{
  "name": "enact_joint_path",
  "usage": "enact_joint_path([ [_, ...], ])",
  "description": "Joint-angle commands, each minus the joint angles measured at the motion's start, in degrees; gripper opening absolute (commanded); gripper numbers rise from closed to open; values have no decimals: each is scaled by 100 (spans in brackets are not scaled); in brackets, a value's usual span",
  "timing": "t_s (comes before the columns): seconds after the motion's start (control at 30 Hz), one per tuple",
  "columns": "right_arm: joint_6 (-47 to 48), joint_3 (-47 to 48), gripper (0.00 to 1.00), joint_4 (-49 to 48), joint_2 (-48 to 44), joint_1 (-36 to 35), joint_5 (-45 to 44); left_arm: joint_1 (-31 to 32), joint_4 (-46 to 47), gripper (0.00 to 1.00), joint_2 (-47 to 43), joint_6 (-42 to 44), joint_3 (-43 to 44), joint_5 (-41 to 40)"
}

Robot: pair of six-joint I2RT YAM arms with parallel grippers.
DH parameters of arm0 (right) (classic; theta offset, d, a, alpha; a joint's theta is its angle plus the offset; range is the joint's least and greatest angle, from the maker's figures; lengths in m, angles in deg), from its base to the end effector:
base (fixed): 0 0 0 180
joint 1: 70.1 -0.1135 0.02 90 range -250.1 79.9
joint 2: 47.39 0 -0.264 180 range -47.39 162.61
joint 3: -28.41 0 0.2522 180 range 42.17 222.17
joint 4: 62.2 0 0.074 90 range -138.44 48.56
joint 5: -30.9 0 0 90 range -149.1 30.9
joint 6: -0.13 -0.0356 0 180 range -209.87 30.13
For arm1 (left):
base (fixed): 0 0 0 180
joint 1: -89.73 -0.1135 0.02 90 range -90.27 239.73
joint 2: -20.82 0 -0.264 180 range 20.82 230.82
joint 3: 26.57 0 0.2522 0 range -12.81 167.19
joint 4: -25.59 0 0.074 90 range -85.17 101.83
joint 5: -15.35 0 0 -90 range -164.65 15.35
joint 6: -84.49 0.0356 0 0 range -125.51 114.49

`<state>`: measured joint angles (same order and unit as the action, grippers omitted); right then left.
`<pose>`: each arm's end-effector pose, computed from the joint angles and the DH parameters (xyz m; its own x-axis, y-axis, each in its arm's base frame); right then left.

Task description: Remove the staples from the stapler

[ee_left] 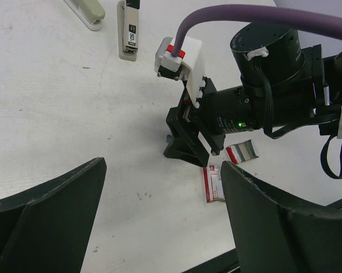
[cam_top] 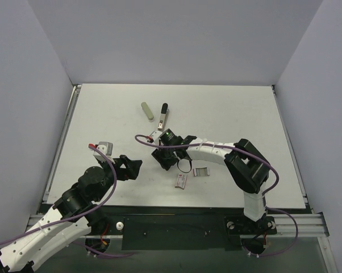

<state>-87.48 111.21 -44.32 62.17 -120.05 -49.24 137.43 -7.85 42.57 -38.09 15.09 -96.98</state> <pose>0.2599 0.3187 0.1721 -0.4170 -0.5599 -0.7159 -0.8507 0.5178 0.0905 0.0880 -0.0766 0.2722 -0.3672 -0.3365 -0.8671 0.2822 0.8480 -0.4486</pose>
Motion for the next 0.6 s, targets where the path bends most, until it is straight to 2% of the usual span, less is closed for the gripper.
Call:
enact_joint_path([
  [0.0, 112, 277, 48, 62, 30, 56, -73, 20, 61, 93, -40, 6, 163, -88],
  [0.57, -20, 207, 40, 36, 197, 135, -3, 20, 35, 93, -75, 6, 172, -105],
])
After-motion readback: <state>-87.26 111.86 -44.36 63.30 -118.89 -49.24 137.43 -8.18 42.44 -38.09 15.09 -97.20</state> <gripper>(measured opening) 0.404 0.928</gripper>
